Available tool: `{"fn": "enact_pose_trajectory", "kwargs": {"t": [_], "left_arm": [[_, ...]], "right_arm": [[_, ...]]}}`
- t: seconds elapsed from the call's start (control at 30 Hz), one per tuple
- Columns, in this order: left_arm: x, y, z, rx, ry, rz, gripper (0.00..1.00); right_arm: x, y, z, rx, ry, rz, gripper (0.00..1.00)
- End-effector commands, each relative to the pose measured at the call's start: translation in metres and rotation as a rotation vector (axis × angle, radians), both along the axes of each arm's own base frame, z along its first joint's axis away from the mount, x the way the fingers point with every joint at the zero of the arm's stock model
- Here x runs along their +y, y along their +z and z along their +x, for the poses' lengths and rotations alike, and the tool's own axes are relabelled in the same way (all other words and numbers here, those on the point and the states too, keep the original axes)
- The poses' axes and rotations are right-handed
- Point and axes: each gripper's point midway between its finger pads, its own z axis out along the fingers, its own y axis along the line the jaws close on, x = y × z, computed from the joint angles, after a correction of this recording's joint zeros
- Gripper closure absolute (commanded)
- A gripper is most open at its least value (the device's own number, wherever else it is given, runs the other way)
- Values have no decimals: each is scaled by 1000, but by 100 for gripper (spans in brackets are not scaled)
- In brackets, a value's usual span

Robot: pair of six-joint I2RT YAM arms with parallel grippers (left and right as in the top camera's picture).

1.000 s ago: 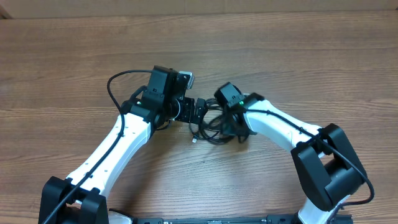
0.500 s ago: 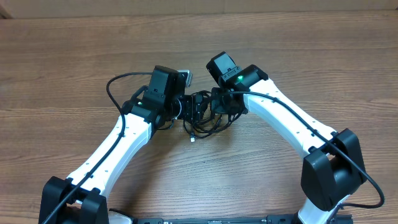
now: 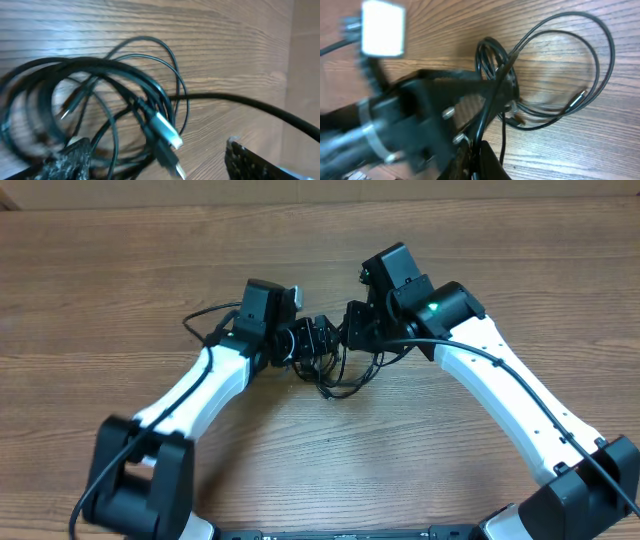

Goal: Untangle cables

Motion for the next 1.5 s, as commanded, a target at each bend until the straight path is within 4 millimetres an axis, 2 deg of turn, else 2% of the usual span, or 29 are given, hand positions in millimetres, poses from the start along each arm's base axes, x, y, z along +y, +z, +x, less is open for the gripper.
{"fn": "enact_pose_trajectory", "kwargs": {"t": [0.0, 0.1, 0.13, 0.27, 0.3, 0.33, 0.37, 0.4, 0.47, 0.57, 0.67, 0.73, 0.77, 0.8, 0.87, 0.9, 0.93, 0.97, 1.0, 1.1, 1.2, 1.3, 1.37, 1.47], "left_arm": [[-14, -14, -1, 91, -15, -82, 19], [-16, -36, 4, 111, -12, -76, 24], [-18, -40, 6, 119, -2, -84, 33], [-21, -34, 16, 75, 4, -107, 50], [-22, -33, 19, 61, 3, -111, 58], [-22, -31, 21, 46, 2, -115, 70], [-21, -30, 23, 42, 5, -117, 72], [-17, -30, 25, 35, 10, -115, 86], [-6, -29, 30, 21, 9, -119, 96], [7, -24, 33, 24, -3, -157, 96], [24, -21, 32, 14, -24, -169, 96], [41, -15, 28, 0, -33, -139, 96], [44, -11, 27, -12, -41, -134, 96], [45, 7, 22, -63, -84, -144, 96], [42, 31, 14, -127, -137, -161, 96], [42, 52, 8, -183, -164, -158, 96], [42, 59, 5, -203, -171, -155, 96], [43, 79, -1, -253, -185, -149, 96], [43, 93, -6, -286, -189, -150, 96], [43, 122, -18, -347, -201, -165, 96], [37, 160, -38, -426, -255, -237, 96], [36, 176, -46, -468, -276, -256, 96], [35, 178, -48, -474, -279, -259, 95], [34, 180, -48, -483, -288, -268, 96]], "right_arm": [[6, 23, 0, -39, 27, 58, 96], [6, 23, 0, -39, 27, 58, 96], [6, 23, 0, -38, 27, 57, 96], [6, 23, 0, -38, 27, 57, 96], [6, 22, 0, -36, 27, 56, 96], [5, 21, -1, -32, 26, 52, 96], [4, 21, -2, -29, 24, 47, 96], [1, 19, -1, -27, 14, 30, 96], [-6, 16, -1, -14, -1, 16, 96], [-18, 13, 1, 1, -30, -3, 96], [-58, 3, 12, 0, -134, -130, 96], [-97, -5, 16, 13, -227, -244, 96], [-107, -6, 18, 16, -249, -265, 96], [-121, -7, 23, 22, -289, -268, 96], [-130, -6, 29, 7, -279, -261, 96], [-130, -5, 33, -9, -250, -244, 95], [-129, -4, 34, -15, -236, -233, 92], [-125, -2, 37, -33, -204, -209, 70], [-123, -1, 39, -45, -190, -202, 58], [-115, -6, 43, -68, -160, -187, 43], [-94, -22, 39, -63, -70, -105, 29], [-71, -29, 35, -61, 25, 11, 25], [-47, -30, 24, -71, 167, 117, 19], [-26, -38, 9, -64, 297, 160, 16]]}}
